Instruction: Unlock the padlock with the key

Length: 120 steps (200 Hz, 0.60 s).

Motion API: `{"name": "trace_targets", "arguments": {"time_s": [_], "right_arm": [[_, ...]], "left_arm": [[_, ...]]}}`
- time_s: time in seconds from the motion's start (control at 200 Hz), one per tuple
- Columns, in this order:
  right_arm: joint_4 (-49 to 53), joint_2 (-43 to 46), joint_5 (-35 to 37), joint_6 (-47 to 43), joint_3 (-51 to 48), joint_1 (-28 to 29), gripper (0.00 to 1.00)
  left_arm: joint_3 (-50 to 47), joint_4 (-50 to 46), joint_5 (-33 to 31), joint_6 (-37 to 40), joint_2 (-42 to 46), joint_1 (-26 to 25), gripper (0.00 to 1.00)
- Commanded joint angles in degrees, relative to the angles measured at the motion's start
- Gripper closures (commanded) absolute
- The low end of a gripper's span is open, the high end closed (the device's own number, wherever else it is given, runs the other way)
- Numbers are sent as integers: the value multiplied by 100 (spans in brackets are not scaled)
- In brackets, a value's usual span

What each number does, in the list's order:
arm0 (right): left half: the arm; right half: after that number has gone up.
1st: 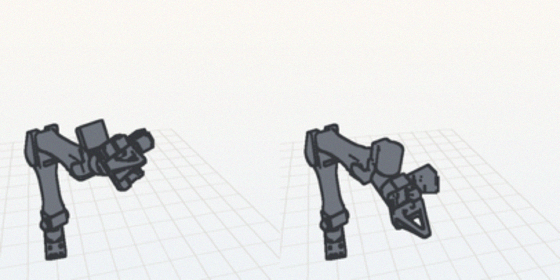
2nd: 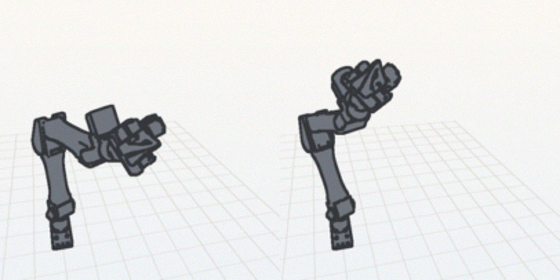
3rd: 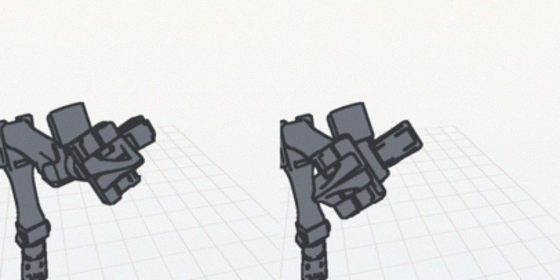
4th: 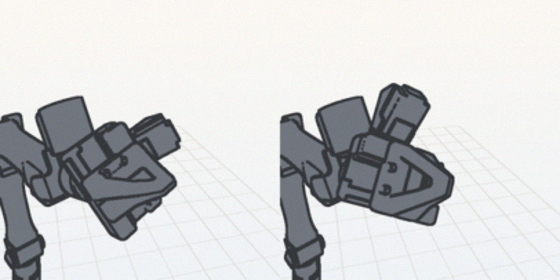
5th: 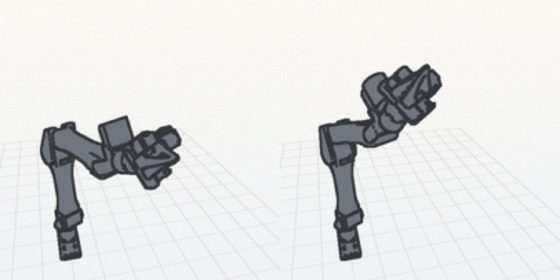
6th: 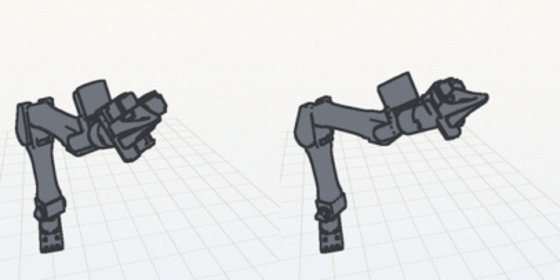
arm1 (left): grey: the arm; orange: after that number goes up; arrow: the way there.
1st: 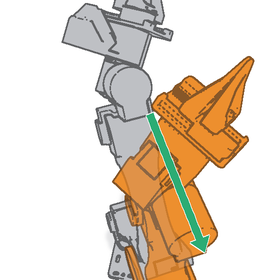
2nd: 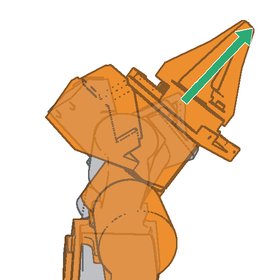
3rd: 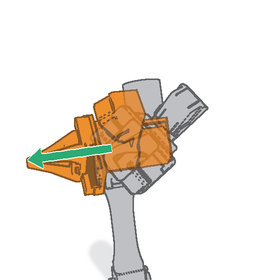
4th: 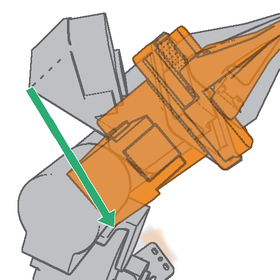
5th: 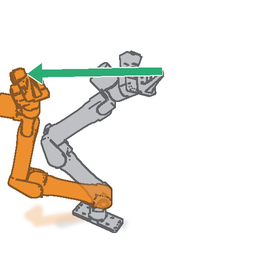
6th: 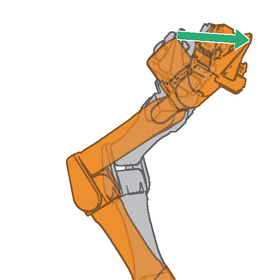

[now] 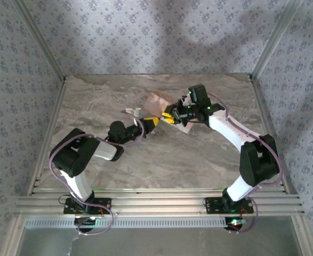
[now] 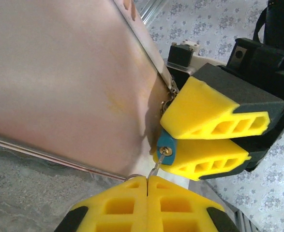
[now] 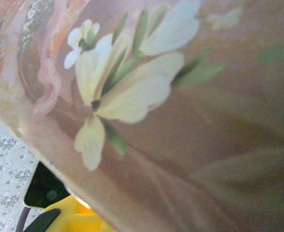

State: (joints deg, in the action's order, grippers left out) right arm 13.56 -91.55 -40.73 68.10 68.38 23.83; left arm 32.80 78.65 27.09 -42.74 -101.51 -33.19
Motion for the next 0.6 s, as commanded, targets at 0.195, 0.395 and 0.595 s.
{"name": "trace_targets", "arguments": {"time_s": [0.195, 0.395, 0.595], "right_arm": [[25, -38, -436, -450, 44, 170, 100], [195, -100, -392, -629, 70, 201, 100], [256, -111, -310, -700, 103, 216, 100]], "left_arm": [[347, 212, 402, -65, -243, 81, 100], [396, 212, 563, -143, -207, 75, 100], [361, 212, 614, -198, -177, -37, 100]]}}
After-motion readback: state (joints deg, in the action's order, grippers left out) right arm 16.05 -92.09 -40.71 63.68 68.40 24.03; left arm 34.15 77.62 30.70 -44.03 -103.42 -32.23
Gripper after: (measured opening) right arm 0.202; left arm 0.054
